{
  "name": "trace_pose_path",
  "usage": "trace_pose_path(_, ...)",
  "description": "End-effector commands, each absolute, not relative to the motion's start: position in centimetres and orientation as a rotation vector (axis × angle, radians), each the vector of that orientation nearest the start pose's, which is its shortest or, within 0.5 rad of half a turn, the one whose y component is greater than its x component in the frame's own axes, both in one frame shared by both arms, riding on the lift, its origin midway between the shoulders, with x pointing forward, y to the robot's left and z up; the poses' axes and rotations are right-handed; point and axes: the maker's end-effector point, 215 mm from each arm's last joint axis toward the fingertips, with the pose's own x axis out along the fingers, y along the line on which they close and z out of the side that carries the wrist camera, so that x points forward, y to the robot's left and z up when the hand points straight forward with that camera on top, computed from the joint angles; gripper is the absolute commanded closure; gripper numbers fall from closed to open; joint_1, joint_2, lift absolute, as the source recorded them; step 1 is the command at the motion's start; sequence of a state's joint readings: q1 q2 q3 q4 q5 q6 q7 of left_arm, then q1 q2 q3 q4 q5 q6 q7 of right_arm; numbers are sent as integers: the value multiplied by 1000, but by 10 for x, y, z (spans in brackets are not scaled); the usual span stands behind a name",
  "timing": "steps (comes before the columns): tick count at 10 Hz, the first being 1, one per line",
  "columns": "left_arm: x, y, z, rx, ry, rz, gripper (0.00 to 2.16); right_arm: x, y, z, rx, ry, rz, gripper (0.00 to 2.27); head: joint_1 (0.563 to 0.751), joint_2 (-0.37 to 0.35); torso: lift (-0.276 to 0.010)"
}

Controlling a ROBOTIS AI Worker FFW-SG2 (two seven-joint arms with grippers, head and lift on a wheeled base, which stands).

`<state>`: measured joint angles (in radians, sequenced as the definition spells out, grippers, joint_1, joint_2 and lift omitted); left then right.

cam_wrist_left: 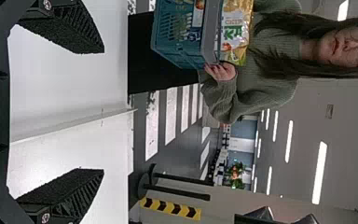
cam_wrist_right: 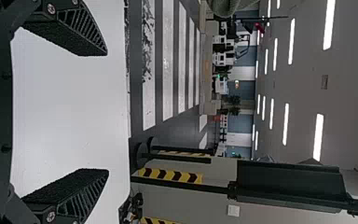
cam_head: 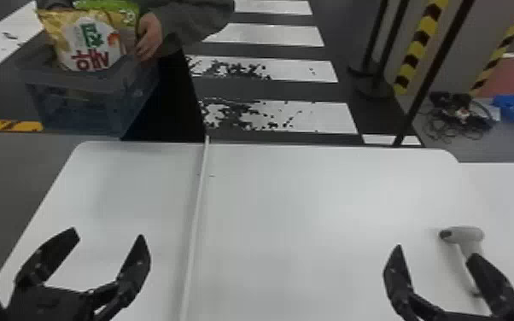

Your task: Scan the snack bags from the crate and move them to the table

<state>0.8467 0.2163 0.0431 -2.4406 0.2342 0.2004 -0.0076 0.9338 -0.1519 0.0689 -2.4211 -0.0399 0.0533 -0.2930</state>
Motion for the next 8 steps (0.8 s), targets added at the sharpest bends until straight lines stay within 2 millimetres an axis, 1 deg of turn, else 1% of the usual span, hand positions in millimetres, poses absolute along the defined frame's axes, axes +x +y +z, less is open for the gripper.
trace_pose_path(1,355,220,-316,-45,186,-151,83,328,-247,-314,-27,135,-134,103,695,-46,-95)
trace_pose_path(8,355,219,-316,-48,188,-160,83,327,-247,-310,-24,128,-134,107,695,-47,-95)
